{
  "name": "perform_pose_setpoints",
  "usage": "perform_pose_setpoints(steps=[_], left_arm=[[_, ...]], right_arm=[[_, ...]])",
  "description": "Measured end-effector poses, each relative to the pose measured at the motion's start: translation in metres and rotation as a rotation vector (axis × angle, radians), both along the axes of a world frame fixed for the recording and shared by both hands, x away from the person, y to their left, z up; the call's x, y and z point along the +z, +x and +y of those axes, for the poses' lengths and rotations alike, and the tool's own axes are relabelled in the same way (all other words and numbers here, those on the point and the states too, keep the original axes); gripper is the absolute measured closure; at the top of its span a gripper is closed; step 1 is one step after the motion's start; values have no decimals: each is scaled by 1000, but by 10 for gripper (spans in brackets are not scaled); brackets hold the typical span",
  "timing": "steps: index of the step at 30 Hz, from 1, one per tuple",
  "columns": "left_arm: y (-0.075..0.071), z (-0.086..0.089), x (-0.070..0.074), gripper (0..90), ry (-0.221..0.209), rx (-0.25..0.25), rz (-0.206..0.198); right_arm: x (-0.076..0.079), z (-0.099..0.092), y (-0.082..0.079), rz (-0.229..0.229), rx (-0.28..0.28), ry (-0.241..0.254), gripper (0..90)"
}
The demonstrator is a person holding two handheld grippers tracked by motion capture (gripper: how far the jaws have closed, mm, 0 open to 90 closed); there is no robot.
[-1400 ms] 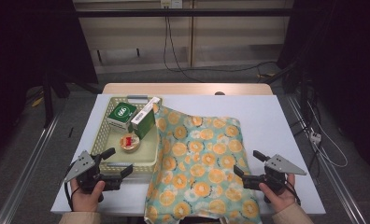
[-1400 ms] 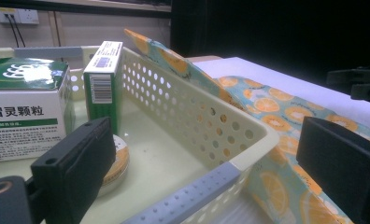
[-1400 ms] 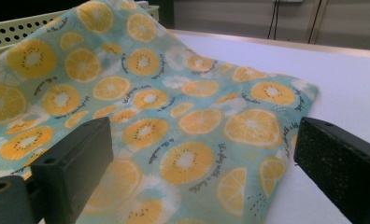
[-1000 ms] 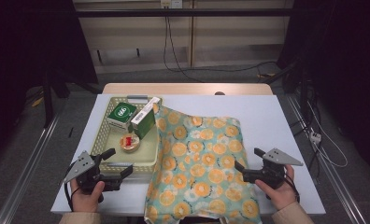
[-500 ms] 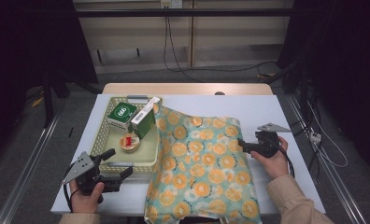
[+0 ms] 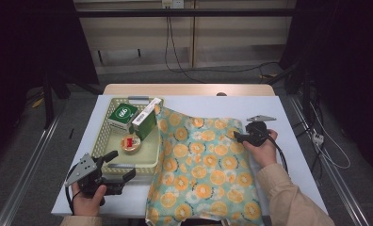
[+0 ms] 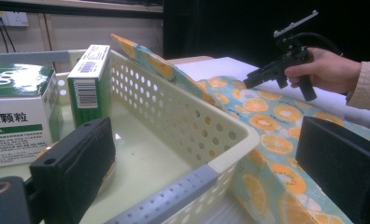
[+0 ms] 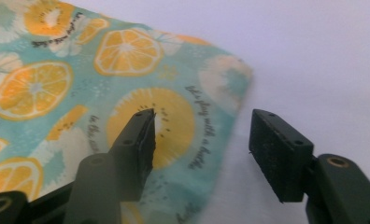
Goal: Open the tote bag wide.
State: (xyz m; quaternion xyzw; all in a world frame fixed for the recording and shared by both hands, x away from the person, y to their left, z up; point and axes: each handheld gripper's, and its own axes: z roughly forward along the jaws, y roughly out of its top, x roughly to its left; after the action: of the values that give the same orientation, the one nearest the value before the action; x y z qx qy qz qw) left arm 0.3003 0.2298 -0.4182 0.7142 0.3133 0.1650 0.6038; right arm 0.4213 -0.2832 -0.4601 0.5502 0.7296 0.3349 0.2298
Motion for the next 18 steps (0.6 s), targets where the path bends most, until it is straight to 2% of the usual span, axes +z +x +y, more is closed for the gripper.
perform_pose_setpoints(steps=[1,3,5,6,8,10,18], left_arm=[[0,0,0,43,3,1,-1],[0,0,0,43,-1,1,0],[0,-1,0,43,1,0,-5],[0,-1,0,43,0,-2,-4],[0,-2,1,43,4,-5,-6],[-1,-3,1,43,3,-2,-7],[-1,-4,1,44,11,-12,-8]], right_arm=[[-6,3,1,7,18,-5,447],[-6,7,1,-5,34,-21,544],[-4,8,0,1,40,-18,773],[-4,8,0,1,40,-18,773],[-4,8,0,4,59,-4,871],[-4,7,0,11,54,18,900],[0,-7,1,-10,14,18,900]])
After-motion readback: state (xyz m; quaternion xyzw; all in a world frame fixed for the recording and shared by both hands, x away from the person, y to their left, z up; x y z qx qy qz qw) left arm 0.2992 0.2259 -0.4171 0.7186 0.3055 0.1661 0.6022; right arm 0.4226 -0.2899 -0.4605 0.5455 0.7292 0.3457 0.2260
